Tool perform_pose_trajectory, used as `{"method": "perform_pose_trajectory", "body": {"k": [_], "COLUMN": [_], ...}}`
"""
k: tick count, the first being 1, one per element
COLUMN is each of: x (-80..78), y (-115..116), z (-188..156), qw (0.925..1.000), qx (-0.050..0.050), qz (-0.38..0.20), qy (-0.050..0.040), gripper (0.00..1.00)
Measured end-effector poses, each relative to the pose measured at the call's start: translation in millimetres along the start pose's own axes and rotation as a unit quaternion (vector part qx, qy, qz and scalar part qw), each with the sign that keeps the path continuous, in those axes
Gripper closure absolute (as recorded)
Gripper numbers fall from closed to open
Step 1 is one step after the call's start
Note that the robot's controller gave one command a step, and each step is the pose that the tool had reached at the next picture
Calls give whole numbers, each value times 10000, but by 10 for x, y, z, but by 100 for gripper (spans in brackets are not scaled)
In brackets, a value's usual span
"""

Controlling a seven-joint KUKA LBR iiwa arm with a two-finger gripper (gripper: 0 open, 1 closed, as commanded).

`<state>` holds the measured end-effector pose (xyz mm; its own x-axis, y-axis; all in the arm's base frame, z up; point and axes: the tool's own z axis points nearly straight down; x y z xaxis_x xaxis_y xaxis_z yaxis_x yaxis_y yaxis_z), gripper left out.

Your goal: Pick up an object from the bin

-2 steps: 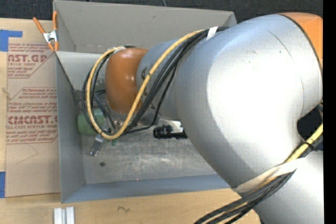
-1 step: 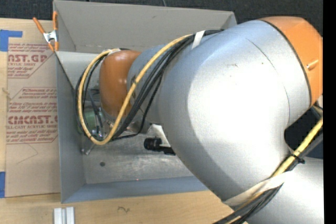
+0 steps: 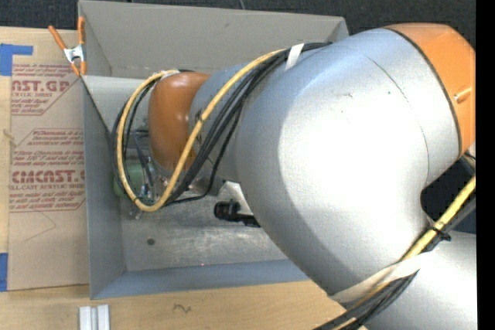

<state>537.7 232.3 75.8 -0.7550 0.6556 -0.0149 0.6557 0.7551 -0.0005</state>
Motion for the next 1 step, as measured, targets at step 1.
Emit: {"method": "perform_pose_trajectory", "body": {"k": [1], "x": [-4], "y": [4], "z": [-171], "qw": [10000], "qx": [-9], "qz": [-5], "qy": [66], "gripper": [100]}}
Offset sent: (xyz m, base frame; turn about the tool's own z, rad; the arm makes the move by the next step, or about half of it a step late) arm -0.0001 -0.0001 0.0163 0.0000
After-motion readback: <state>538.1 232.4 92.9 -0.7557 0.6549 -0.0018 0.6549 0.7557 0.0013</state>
